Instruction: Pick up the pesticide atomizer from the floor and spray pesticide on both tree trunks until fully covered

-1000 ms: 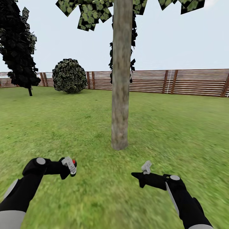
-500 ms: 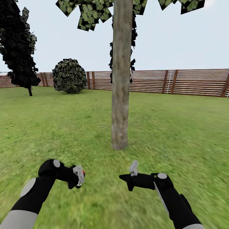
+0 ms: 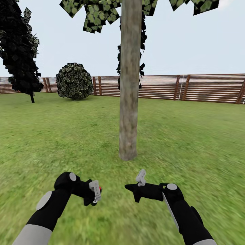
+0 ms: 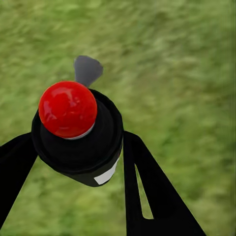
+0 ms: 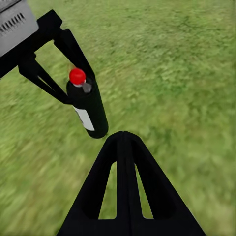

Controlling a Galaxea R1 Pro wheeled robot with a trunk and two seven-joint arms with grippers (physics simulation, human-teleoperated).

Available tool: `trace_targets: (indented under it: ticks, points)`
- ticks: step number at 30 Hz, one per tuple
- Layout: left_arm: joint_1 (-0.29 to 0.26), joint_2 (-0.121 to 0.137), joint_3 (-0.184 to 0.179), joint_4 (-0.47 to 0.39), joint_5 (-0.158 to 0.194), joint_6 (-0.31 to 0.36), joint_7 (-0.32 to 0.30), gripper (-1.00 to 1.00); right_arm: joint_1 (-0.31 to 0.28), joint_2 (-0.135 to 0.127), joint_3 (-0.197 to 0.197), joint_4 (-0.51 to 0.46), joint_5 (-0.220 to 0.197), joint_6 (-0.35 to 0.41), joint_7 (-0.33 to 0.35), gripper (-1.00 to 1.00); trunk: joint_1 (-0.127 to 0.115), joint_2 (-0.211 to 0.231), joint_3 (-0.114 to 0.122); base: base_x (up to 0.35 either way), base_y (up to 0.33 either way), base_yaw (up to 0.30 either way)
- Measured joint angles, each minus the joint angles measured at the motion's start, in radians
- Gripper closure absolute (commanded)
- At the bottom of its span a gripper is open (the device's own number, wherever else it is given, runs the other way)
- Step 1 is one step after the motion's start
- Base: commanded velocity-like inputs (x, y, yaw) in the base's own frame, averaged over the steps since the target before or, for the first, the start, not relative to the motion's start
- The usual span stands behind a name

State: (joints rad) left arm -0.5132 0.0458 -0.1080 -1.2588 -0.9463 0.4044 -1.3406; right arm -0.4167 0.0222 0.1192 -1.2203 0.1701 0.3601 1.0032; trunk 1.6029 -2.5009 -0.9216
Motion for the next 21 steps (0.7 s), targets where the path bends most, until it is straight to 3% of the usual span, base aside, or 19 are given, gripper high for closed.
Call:
trace_targets:
  ticks: [8,21]
  points:
    - [0.0,-0.046,-0.037,0.0,0.001,0.001,0.001,1.0,0.0,0.0,0.049,-0.001,0.0,0.0,0.0,1.0,0.0,0.0,0.0,0.0,0.0,0.0]
    - [0.0,-0.091,-0.044,0.002,0.001,-0.001,0.002,1.0,0.0,-0.001,0.057,-0.001,-0.001,0.0,0.0,1.0,0.0,0.0,0.0,0.0,0.0,0.0]
